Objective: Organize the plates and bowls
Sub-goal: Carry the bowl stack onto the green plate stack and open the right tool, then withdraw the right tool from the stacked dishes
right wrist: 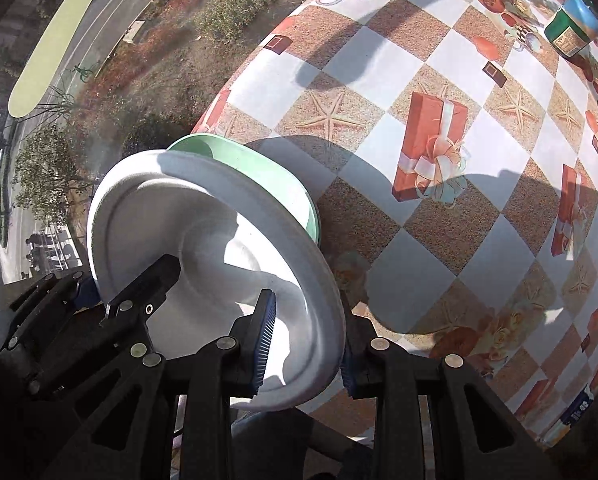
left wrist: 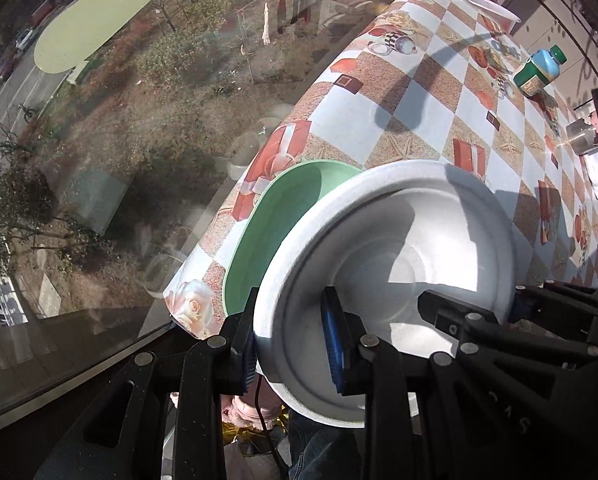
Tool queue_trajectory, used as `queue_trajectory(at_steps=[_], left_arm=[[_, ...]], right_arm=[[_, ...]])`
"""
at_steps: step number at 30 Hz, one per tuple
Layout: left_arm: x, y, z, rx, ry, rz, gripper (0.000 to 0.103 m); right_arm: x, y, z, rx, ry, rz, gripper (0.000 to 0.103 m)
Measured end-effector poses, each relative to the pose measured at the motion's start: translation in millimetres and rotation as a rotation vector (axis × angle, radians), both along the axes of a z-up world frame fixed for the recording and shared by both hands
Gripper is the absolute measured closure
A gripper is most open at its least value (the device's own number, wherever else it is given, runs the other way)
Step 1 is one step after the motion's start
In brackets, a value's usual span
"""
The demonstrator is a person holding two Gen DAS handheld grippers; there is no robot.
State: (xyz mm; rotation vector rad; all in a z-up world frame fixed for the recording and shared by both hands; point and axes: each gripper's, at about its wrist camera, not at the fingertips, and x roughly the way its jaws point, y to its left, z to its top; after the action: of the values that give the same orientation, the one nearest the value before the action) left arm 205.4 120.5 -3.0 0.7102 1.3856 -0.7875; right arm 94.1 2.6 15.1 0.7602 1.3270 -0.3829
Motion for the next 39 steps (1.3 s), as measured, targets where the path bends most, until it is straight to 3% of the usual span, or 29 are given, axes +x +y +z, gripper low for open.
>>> queue_trajectory(at_steps=[7, 11, 14, 15, 17, 20, 21, 22, 27, 28, 39], left_arm=[[10.2, 3.2, -14.9, 0.020, -0.003, 0.011, 0.069], [8.9, 5.8, -12.7, 0.026, -0.060, 0.008, 0.041], [11.6, 11.9, -9.2, 0.025, -0.075, 0.026, 0.029], [12.7, 13.8, -9.0, 0.026, -0.071, 0.033, 0.022], [13.5, 17.0, -7.3, 0.018, -0.063, 0.035, 0.017], [8.2, 16.5, -4.0, 0.017, -0.073, 0.011, 0.006], [5.3, 15.0, -3.0, 0.022, -0.074, 0.001, 0.000], [2.7, 14.7, -1.7, 0.018, -0.070, -0.007, 0.000], [-10.4, 14.1, 4.2, 0.009, -0.073, -0.060, 0.000], [-12.2, 14.5, 5.7, 0.002, -0.080, -0.065, 0.000], [-19.1, 16.4, 10.0, -0.001, -0.083, -0.079, 0.000]], right_arm=[[28.8, -0.1, -14.9, -0.008, 0.001, 0.033, 0.071], [27.5, -9.0, -10.2, -0.018, 0.013, 0.030, 0.071], [19.8, -6.7, -7.1, -0.026, 0.015, 0.023, 0.070], [17.7, -7.7, -6.7, -0.029, 0.019, 0.019, 0.066], [-9.1, -8.9, 15.5, -0.054, 0.026, -0.001, 0.047], [-16.1, -9.4, 23.9, -0.049, -0.004, -0.027, 0.031], [-18.4, -9.4, 24.6, -0.037, -0.014, -0.038, 0.020], [-20.8, -8.9, 26.4, -0.031, -0.026, -0.048, 0.014], [-25.8, 3.7, 29.7, -0.021, -0.047, -0.088, 0.011], [-26.0, 6.7, 30.6, -0.026, -0.052, -0.087, 0.000], [-31.8, 19.8, 44.9, -0.091, -0.063, -0.076, 0.000]])
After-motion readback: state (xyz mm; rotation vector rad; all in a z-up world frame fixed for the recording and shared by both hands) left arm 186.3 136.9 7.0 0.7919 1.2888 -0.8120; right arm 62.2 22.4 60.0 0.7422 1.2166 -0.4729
